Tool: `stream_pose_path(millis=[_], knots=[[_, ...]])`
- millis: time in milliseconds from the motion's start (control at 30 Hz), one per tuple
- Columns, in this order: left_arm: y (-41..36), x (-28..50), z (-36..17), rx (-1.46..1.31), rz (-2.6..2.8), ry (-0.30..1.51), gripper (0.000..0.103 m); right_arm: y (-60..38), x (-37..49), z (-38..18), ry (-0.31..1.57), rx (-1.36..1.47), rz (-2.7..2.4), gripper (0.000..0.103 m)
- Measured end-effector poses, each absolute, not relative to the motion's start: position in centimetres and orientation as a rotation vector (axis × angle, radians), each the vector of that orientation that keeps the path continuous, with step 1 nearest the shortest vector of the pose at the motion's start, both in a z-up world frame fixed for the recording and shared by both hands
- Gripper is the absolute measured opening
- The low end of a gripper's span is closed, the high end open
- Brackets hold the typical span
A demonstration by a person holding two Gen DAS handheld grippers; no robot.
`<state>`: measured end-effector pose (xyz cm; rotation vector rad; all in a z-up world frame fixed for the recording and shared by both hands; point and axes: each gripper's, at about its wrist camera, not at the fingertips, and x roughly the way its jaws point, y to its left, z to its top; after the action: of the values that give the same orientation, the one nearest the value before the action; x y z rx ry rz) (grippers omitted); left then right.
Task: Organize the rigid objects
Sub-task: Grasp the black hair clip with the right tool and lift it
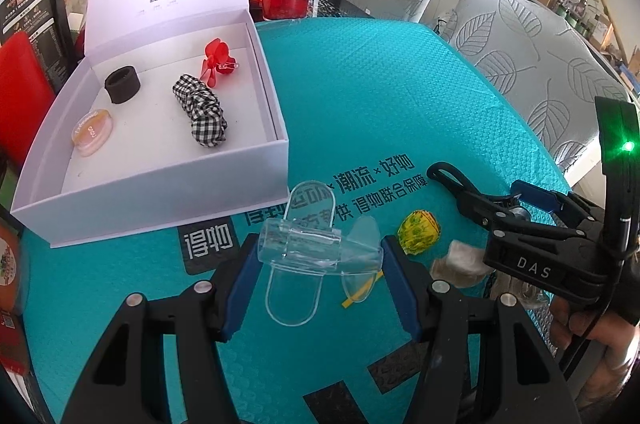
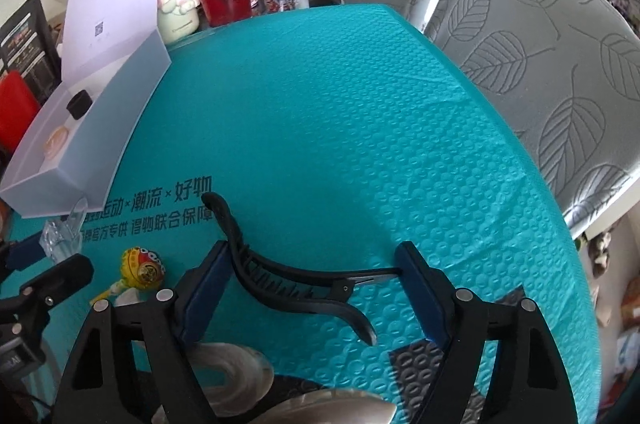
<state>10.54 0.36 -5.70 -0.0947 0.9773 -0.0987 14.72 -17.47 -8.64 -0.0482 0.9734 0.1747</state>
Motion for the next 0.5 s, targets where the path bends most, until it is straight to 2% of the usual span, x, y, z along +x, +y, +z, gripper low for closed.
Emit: stream_pose_path(millis=[500], knots=[[0.8, 9.3, -4.4, -0.101, -0.090, 0.946, 0.060, -18.3, 12.8, -7.4, 0.921, 0.016, 0.169, 0.081]])
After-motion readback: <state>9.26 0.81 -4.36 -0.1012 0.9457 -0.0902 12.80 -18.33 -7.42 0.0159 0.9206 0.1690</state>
